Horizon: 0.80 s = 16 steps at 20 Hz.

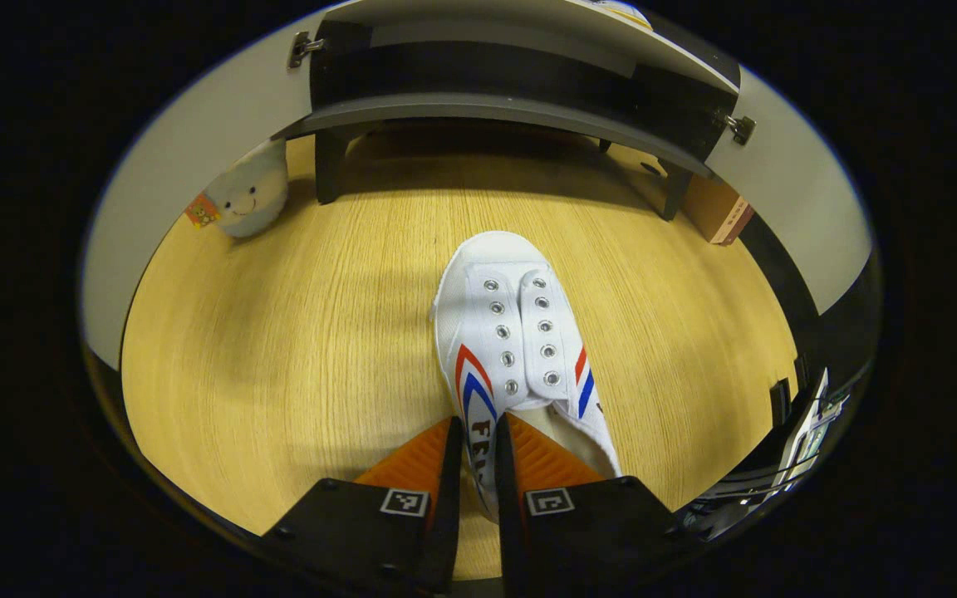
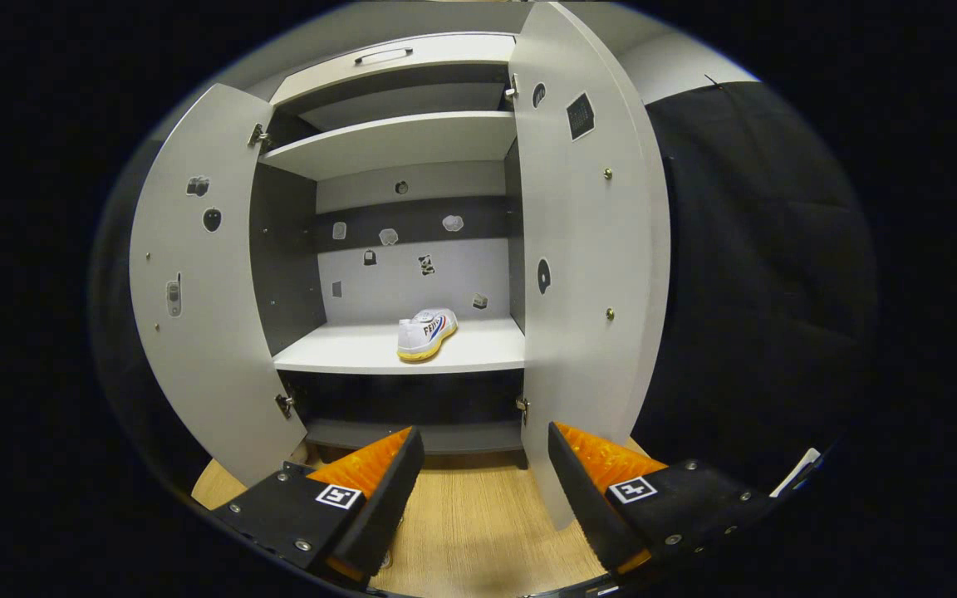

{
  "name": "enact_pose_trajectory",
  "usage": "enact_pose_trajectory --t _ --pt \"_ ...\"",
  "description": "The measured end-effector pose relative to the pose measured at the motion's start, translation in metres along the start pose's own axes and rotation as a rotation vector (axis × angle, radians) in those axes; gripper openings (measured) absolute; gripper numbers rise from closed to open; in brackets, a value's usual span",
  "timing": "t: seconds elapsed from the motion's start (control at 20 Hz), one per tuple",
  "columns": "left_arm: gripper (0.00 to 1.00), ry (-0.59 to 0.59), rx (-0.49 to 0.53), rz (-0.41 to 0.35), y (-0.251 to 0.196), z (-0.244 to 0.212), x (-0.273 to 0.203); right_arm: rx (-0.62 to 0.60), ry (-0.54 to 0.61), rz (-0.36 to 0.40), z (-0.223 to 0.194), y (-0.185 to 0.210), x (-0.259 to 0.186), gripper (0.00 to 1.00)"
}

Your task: Grab one shoe with the right hand and put it into the shoe cabinet, grab the other shoe with the left hand and put it into the shoe cabinet; then close the right door with the right hand and the left door with the left hand.

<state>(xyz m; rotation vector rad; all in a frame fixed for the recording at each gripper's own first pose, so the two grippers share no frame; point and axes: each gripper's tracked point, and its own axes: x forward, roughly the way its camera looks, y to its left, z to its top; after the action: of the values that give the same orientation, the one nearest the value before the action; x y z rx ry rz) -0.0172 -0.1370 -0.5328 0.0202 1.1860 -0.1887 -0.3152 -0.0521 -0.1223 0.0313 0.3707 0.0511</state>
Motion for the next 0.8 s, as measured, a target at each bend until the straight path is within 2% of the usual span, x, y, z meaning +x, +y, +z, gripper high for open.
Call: enact_pose_trajectory --t 0.05,0.1,0.2,0.3,0.55,0.65,0.8 --pt "0.16 -0.004 -0.027 -0.002 -0.003 0.002 -0.005 -0.005 -0.004 0.004 0.001 0.002 -0.001 0.93" --pt "0.07 -0.011 -0.038 -0.015 -0.003 0.004 -0.006 -0.010 -0.009 0.005 0.002 0.002 -0.001 0.93" --pt "0.07 -0.005 -0.070 -0.014 0.002 0.005 -0.011 -0.021 -0.007 0.010 0.002 0.004 -0.002 0.93" --pt "0.07 0.007 -0.105 -0.046 0.000 0.011 -0.009 -0.023 -0.004 0.027 0.004 0.008 -0.001 0.93" --pt "0.08 -0.039 -0.134 -0.077 0.007 0.022 -0.021 -0.009 -0.023 0.094 0.017 0.018 0.009 0.92" --pt "0.06 -0.069 -0.157 -0.098 0.011 0.027 -0.024 -0.026 -0.035 0.118 0.020 0.020 0.013 0.93" --pt "0.07 -0.149 -0.129 -0.091 0.019 0.038 -0.037 -0.037 -0.055 0.166 0.027 0.028 0.018 0.93"
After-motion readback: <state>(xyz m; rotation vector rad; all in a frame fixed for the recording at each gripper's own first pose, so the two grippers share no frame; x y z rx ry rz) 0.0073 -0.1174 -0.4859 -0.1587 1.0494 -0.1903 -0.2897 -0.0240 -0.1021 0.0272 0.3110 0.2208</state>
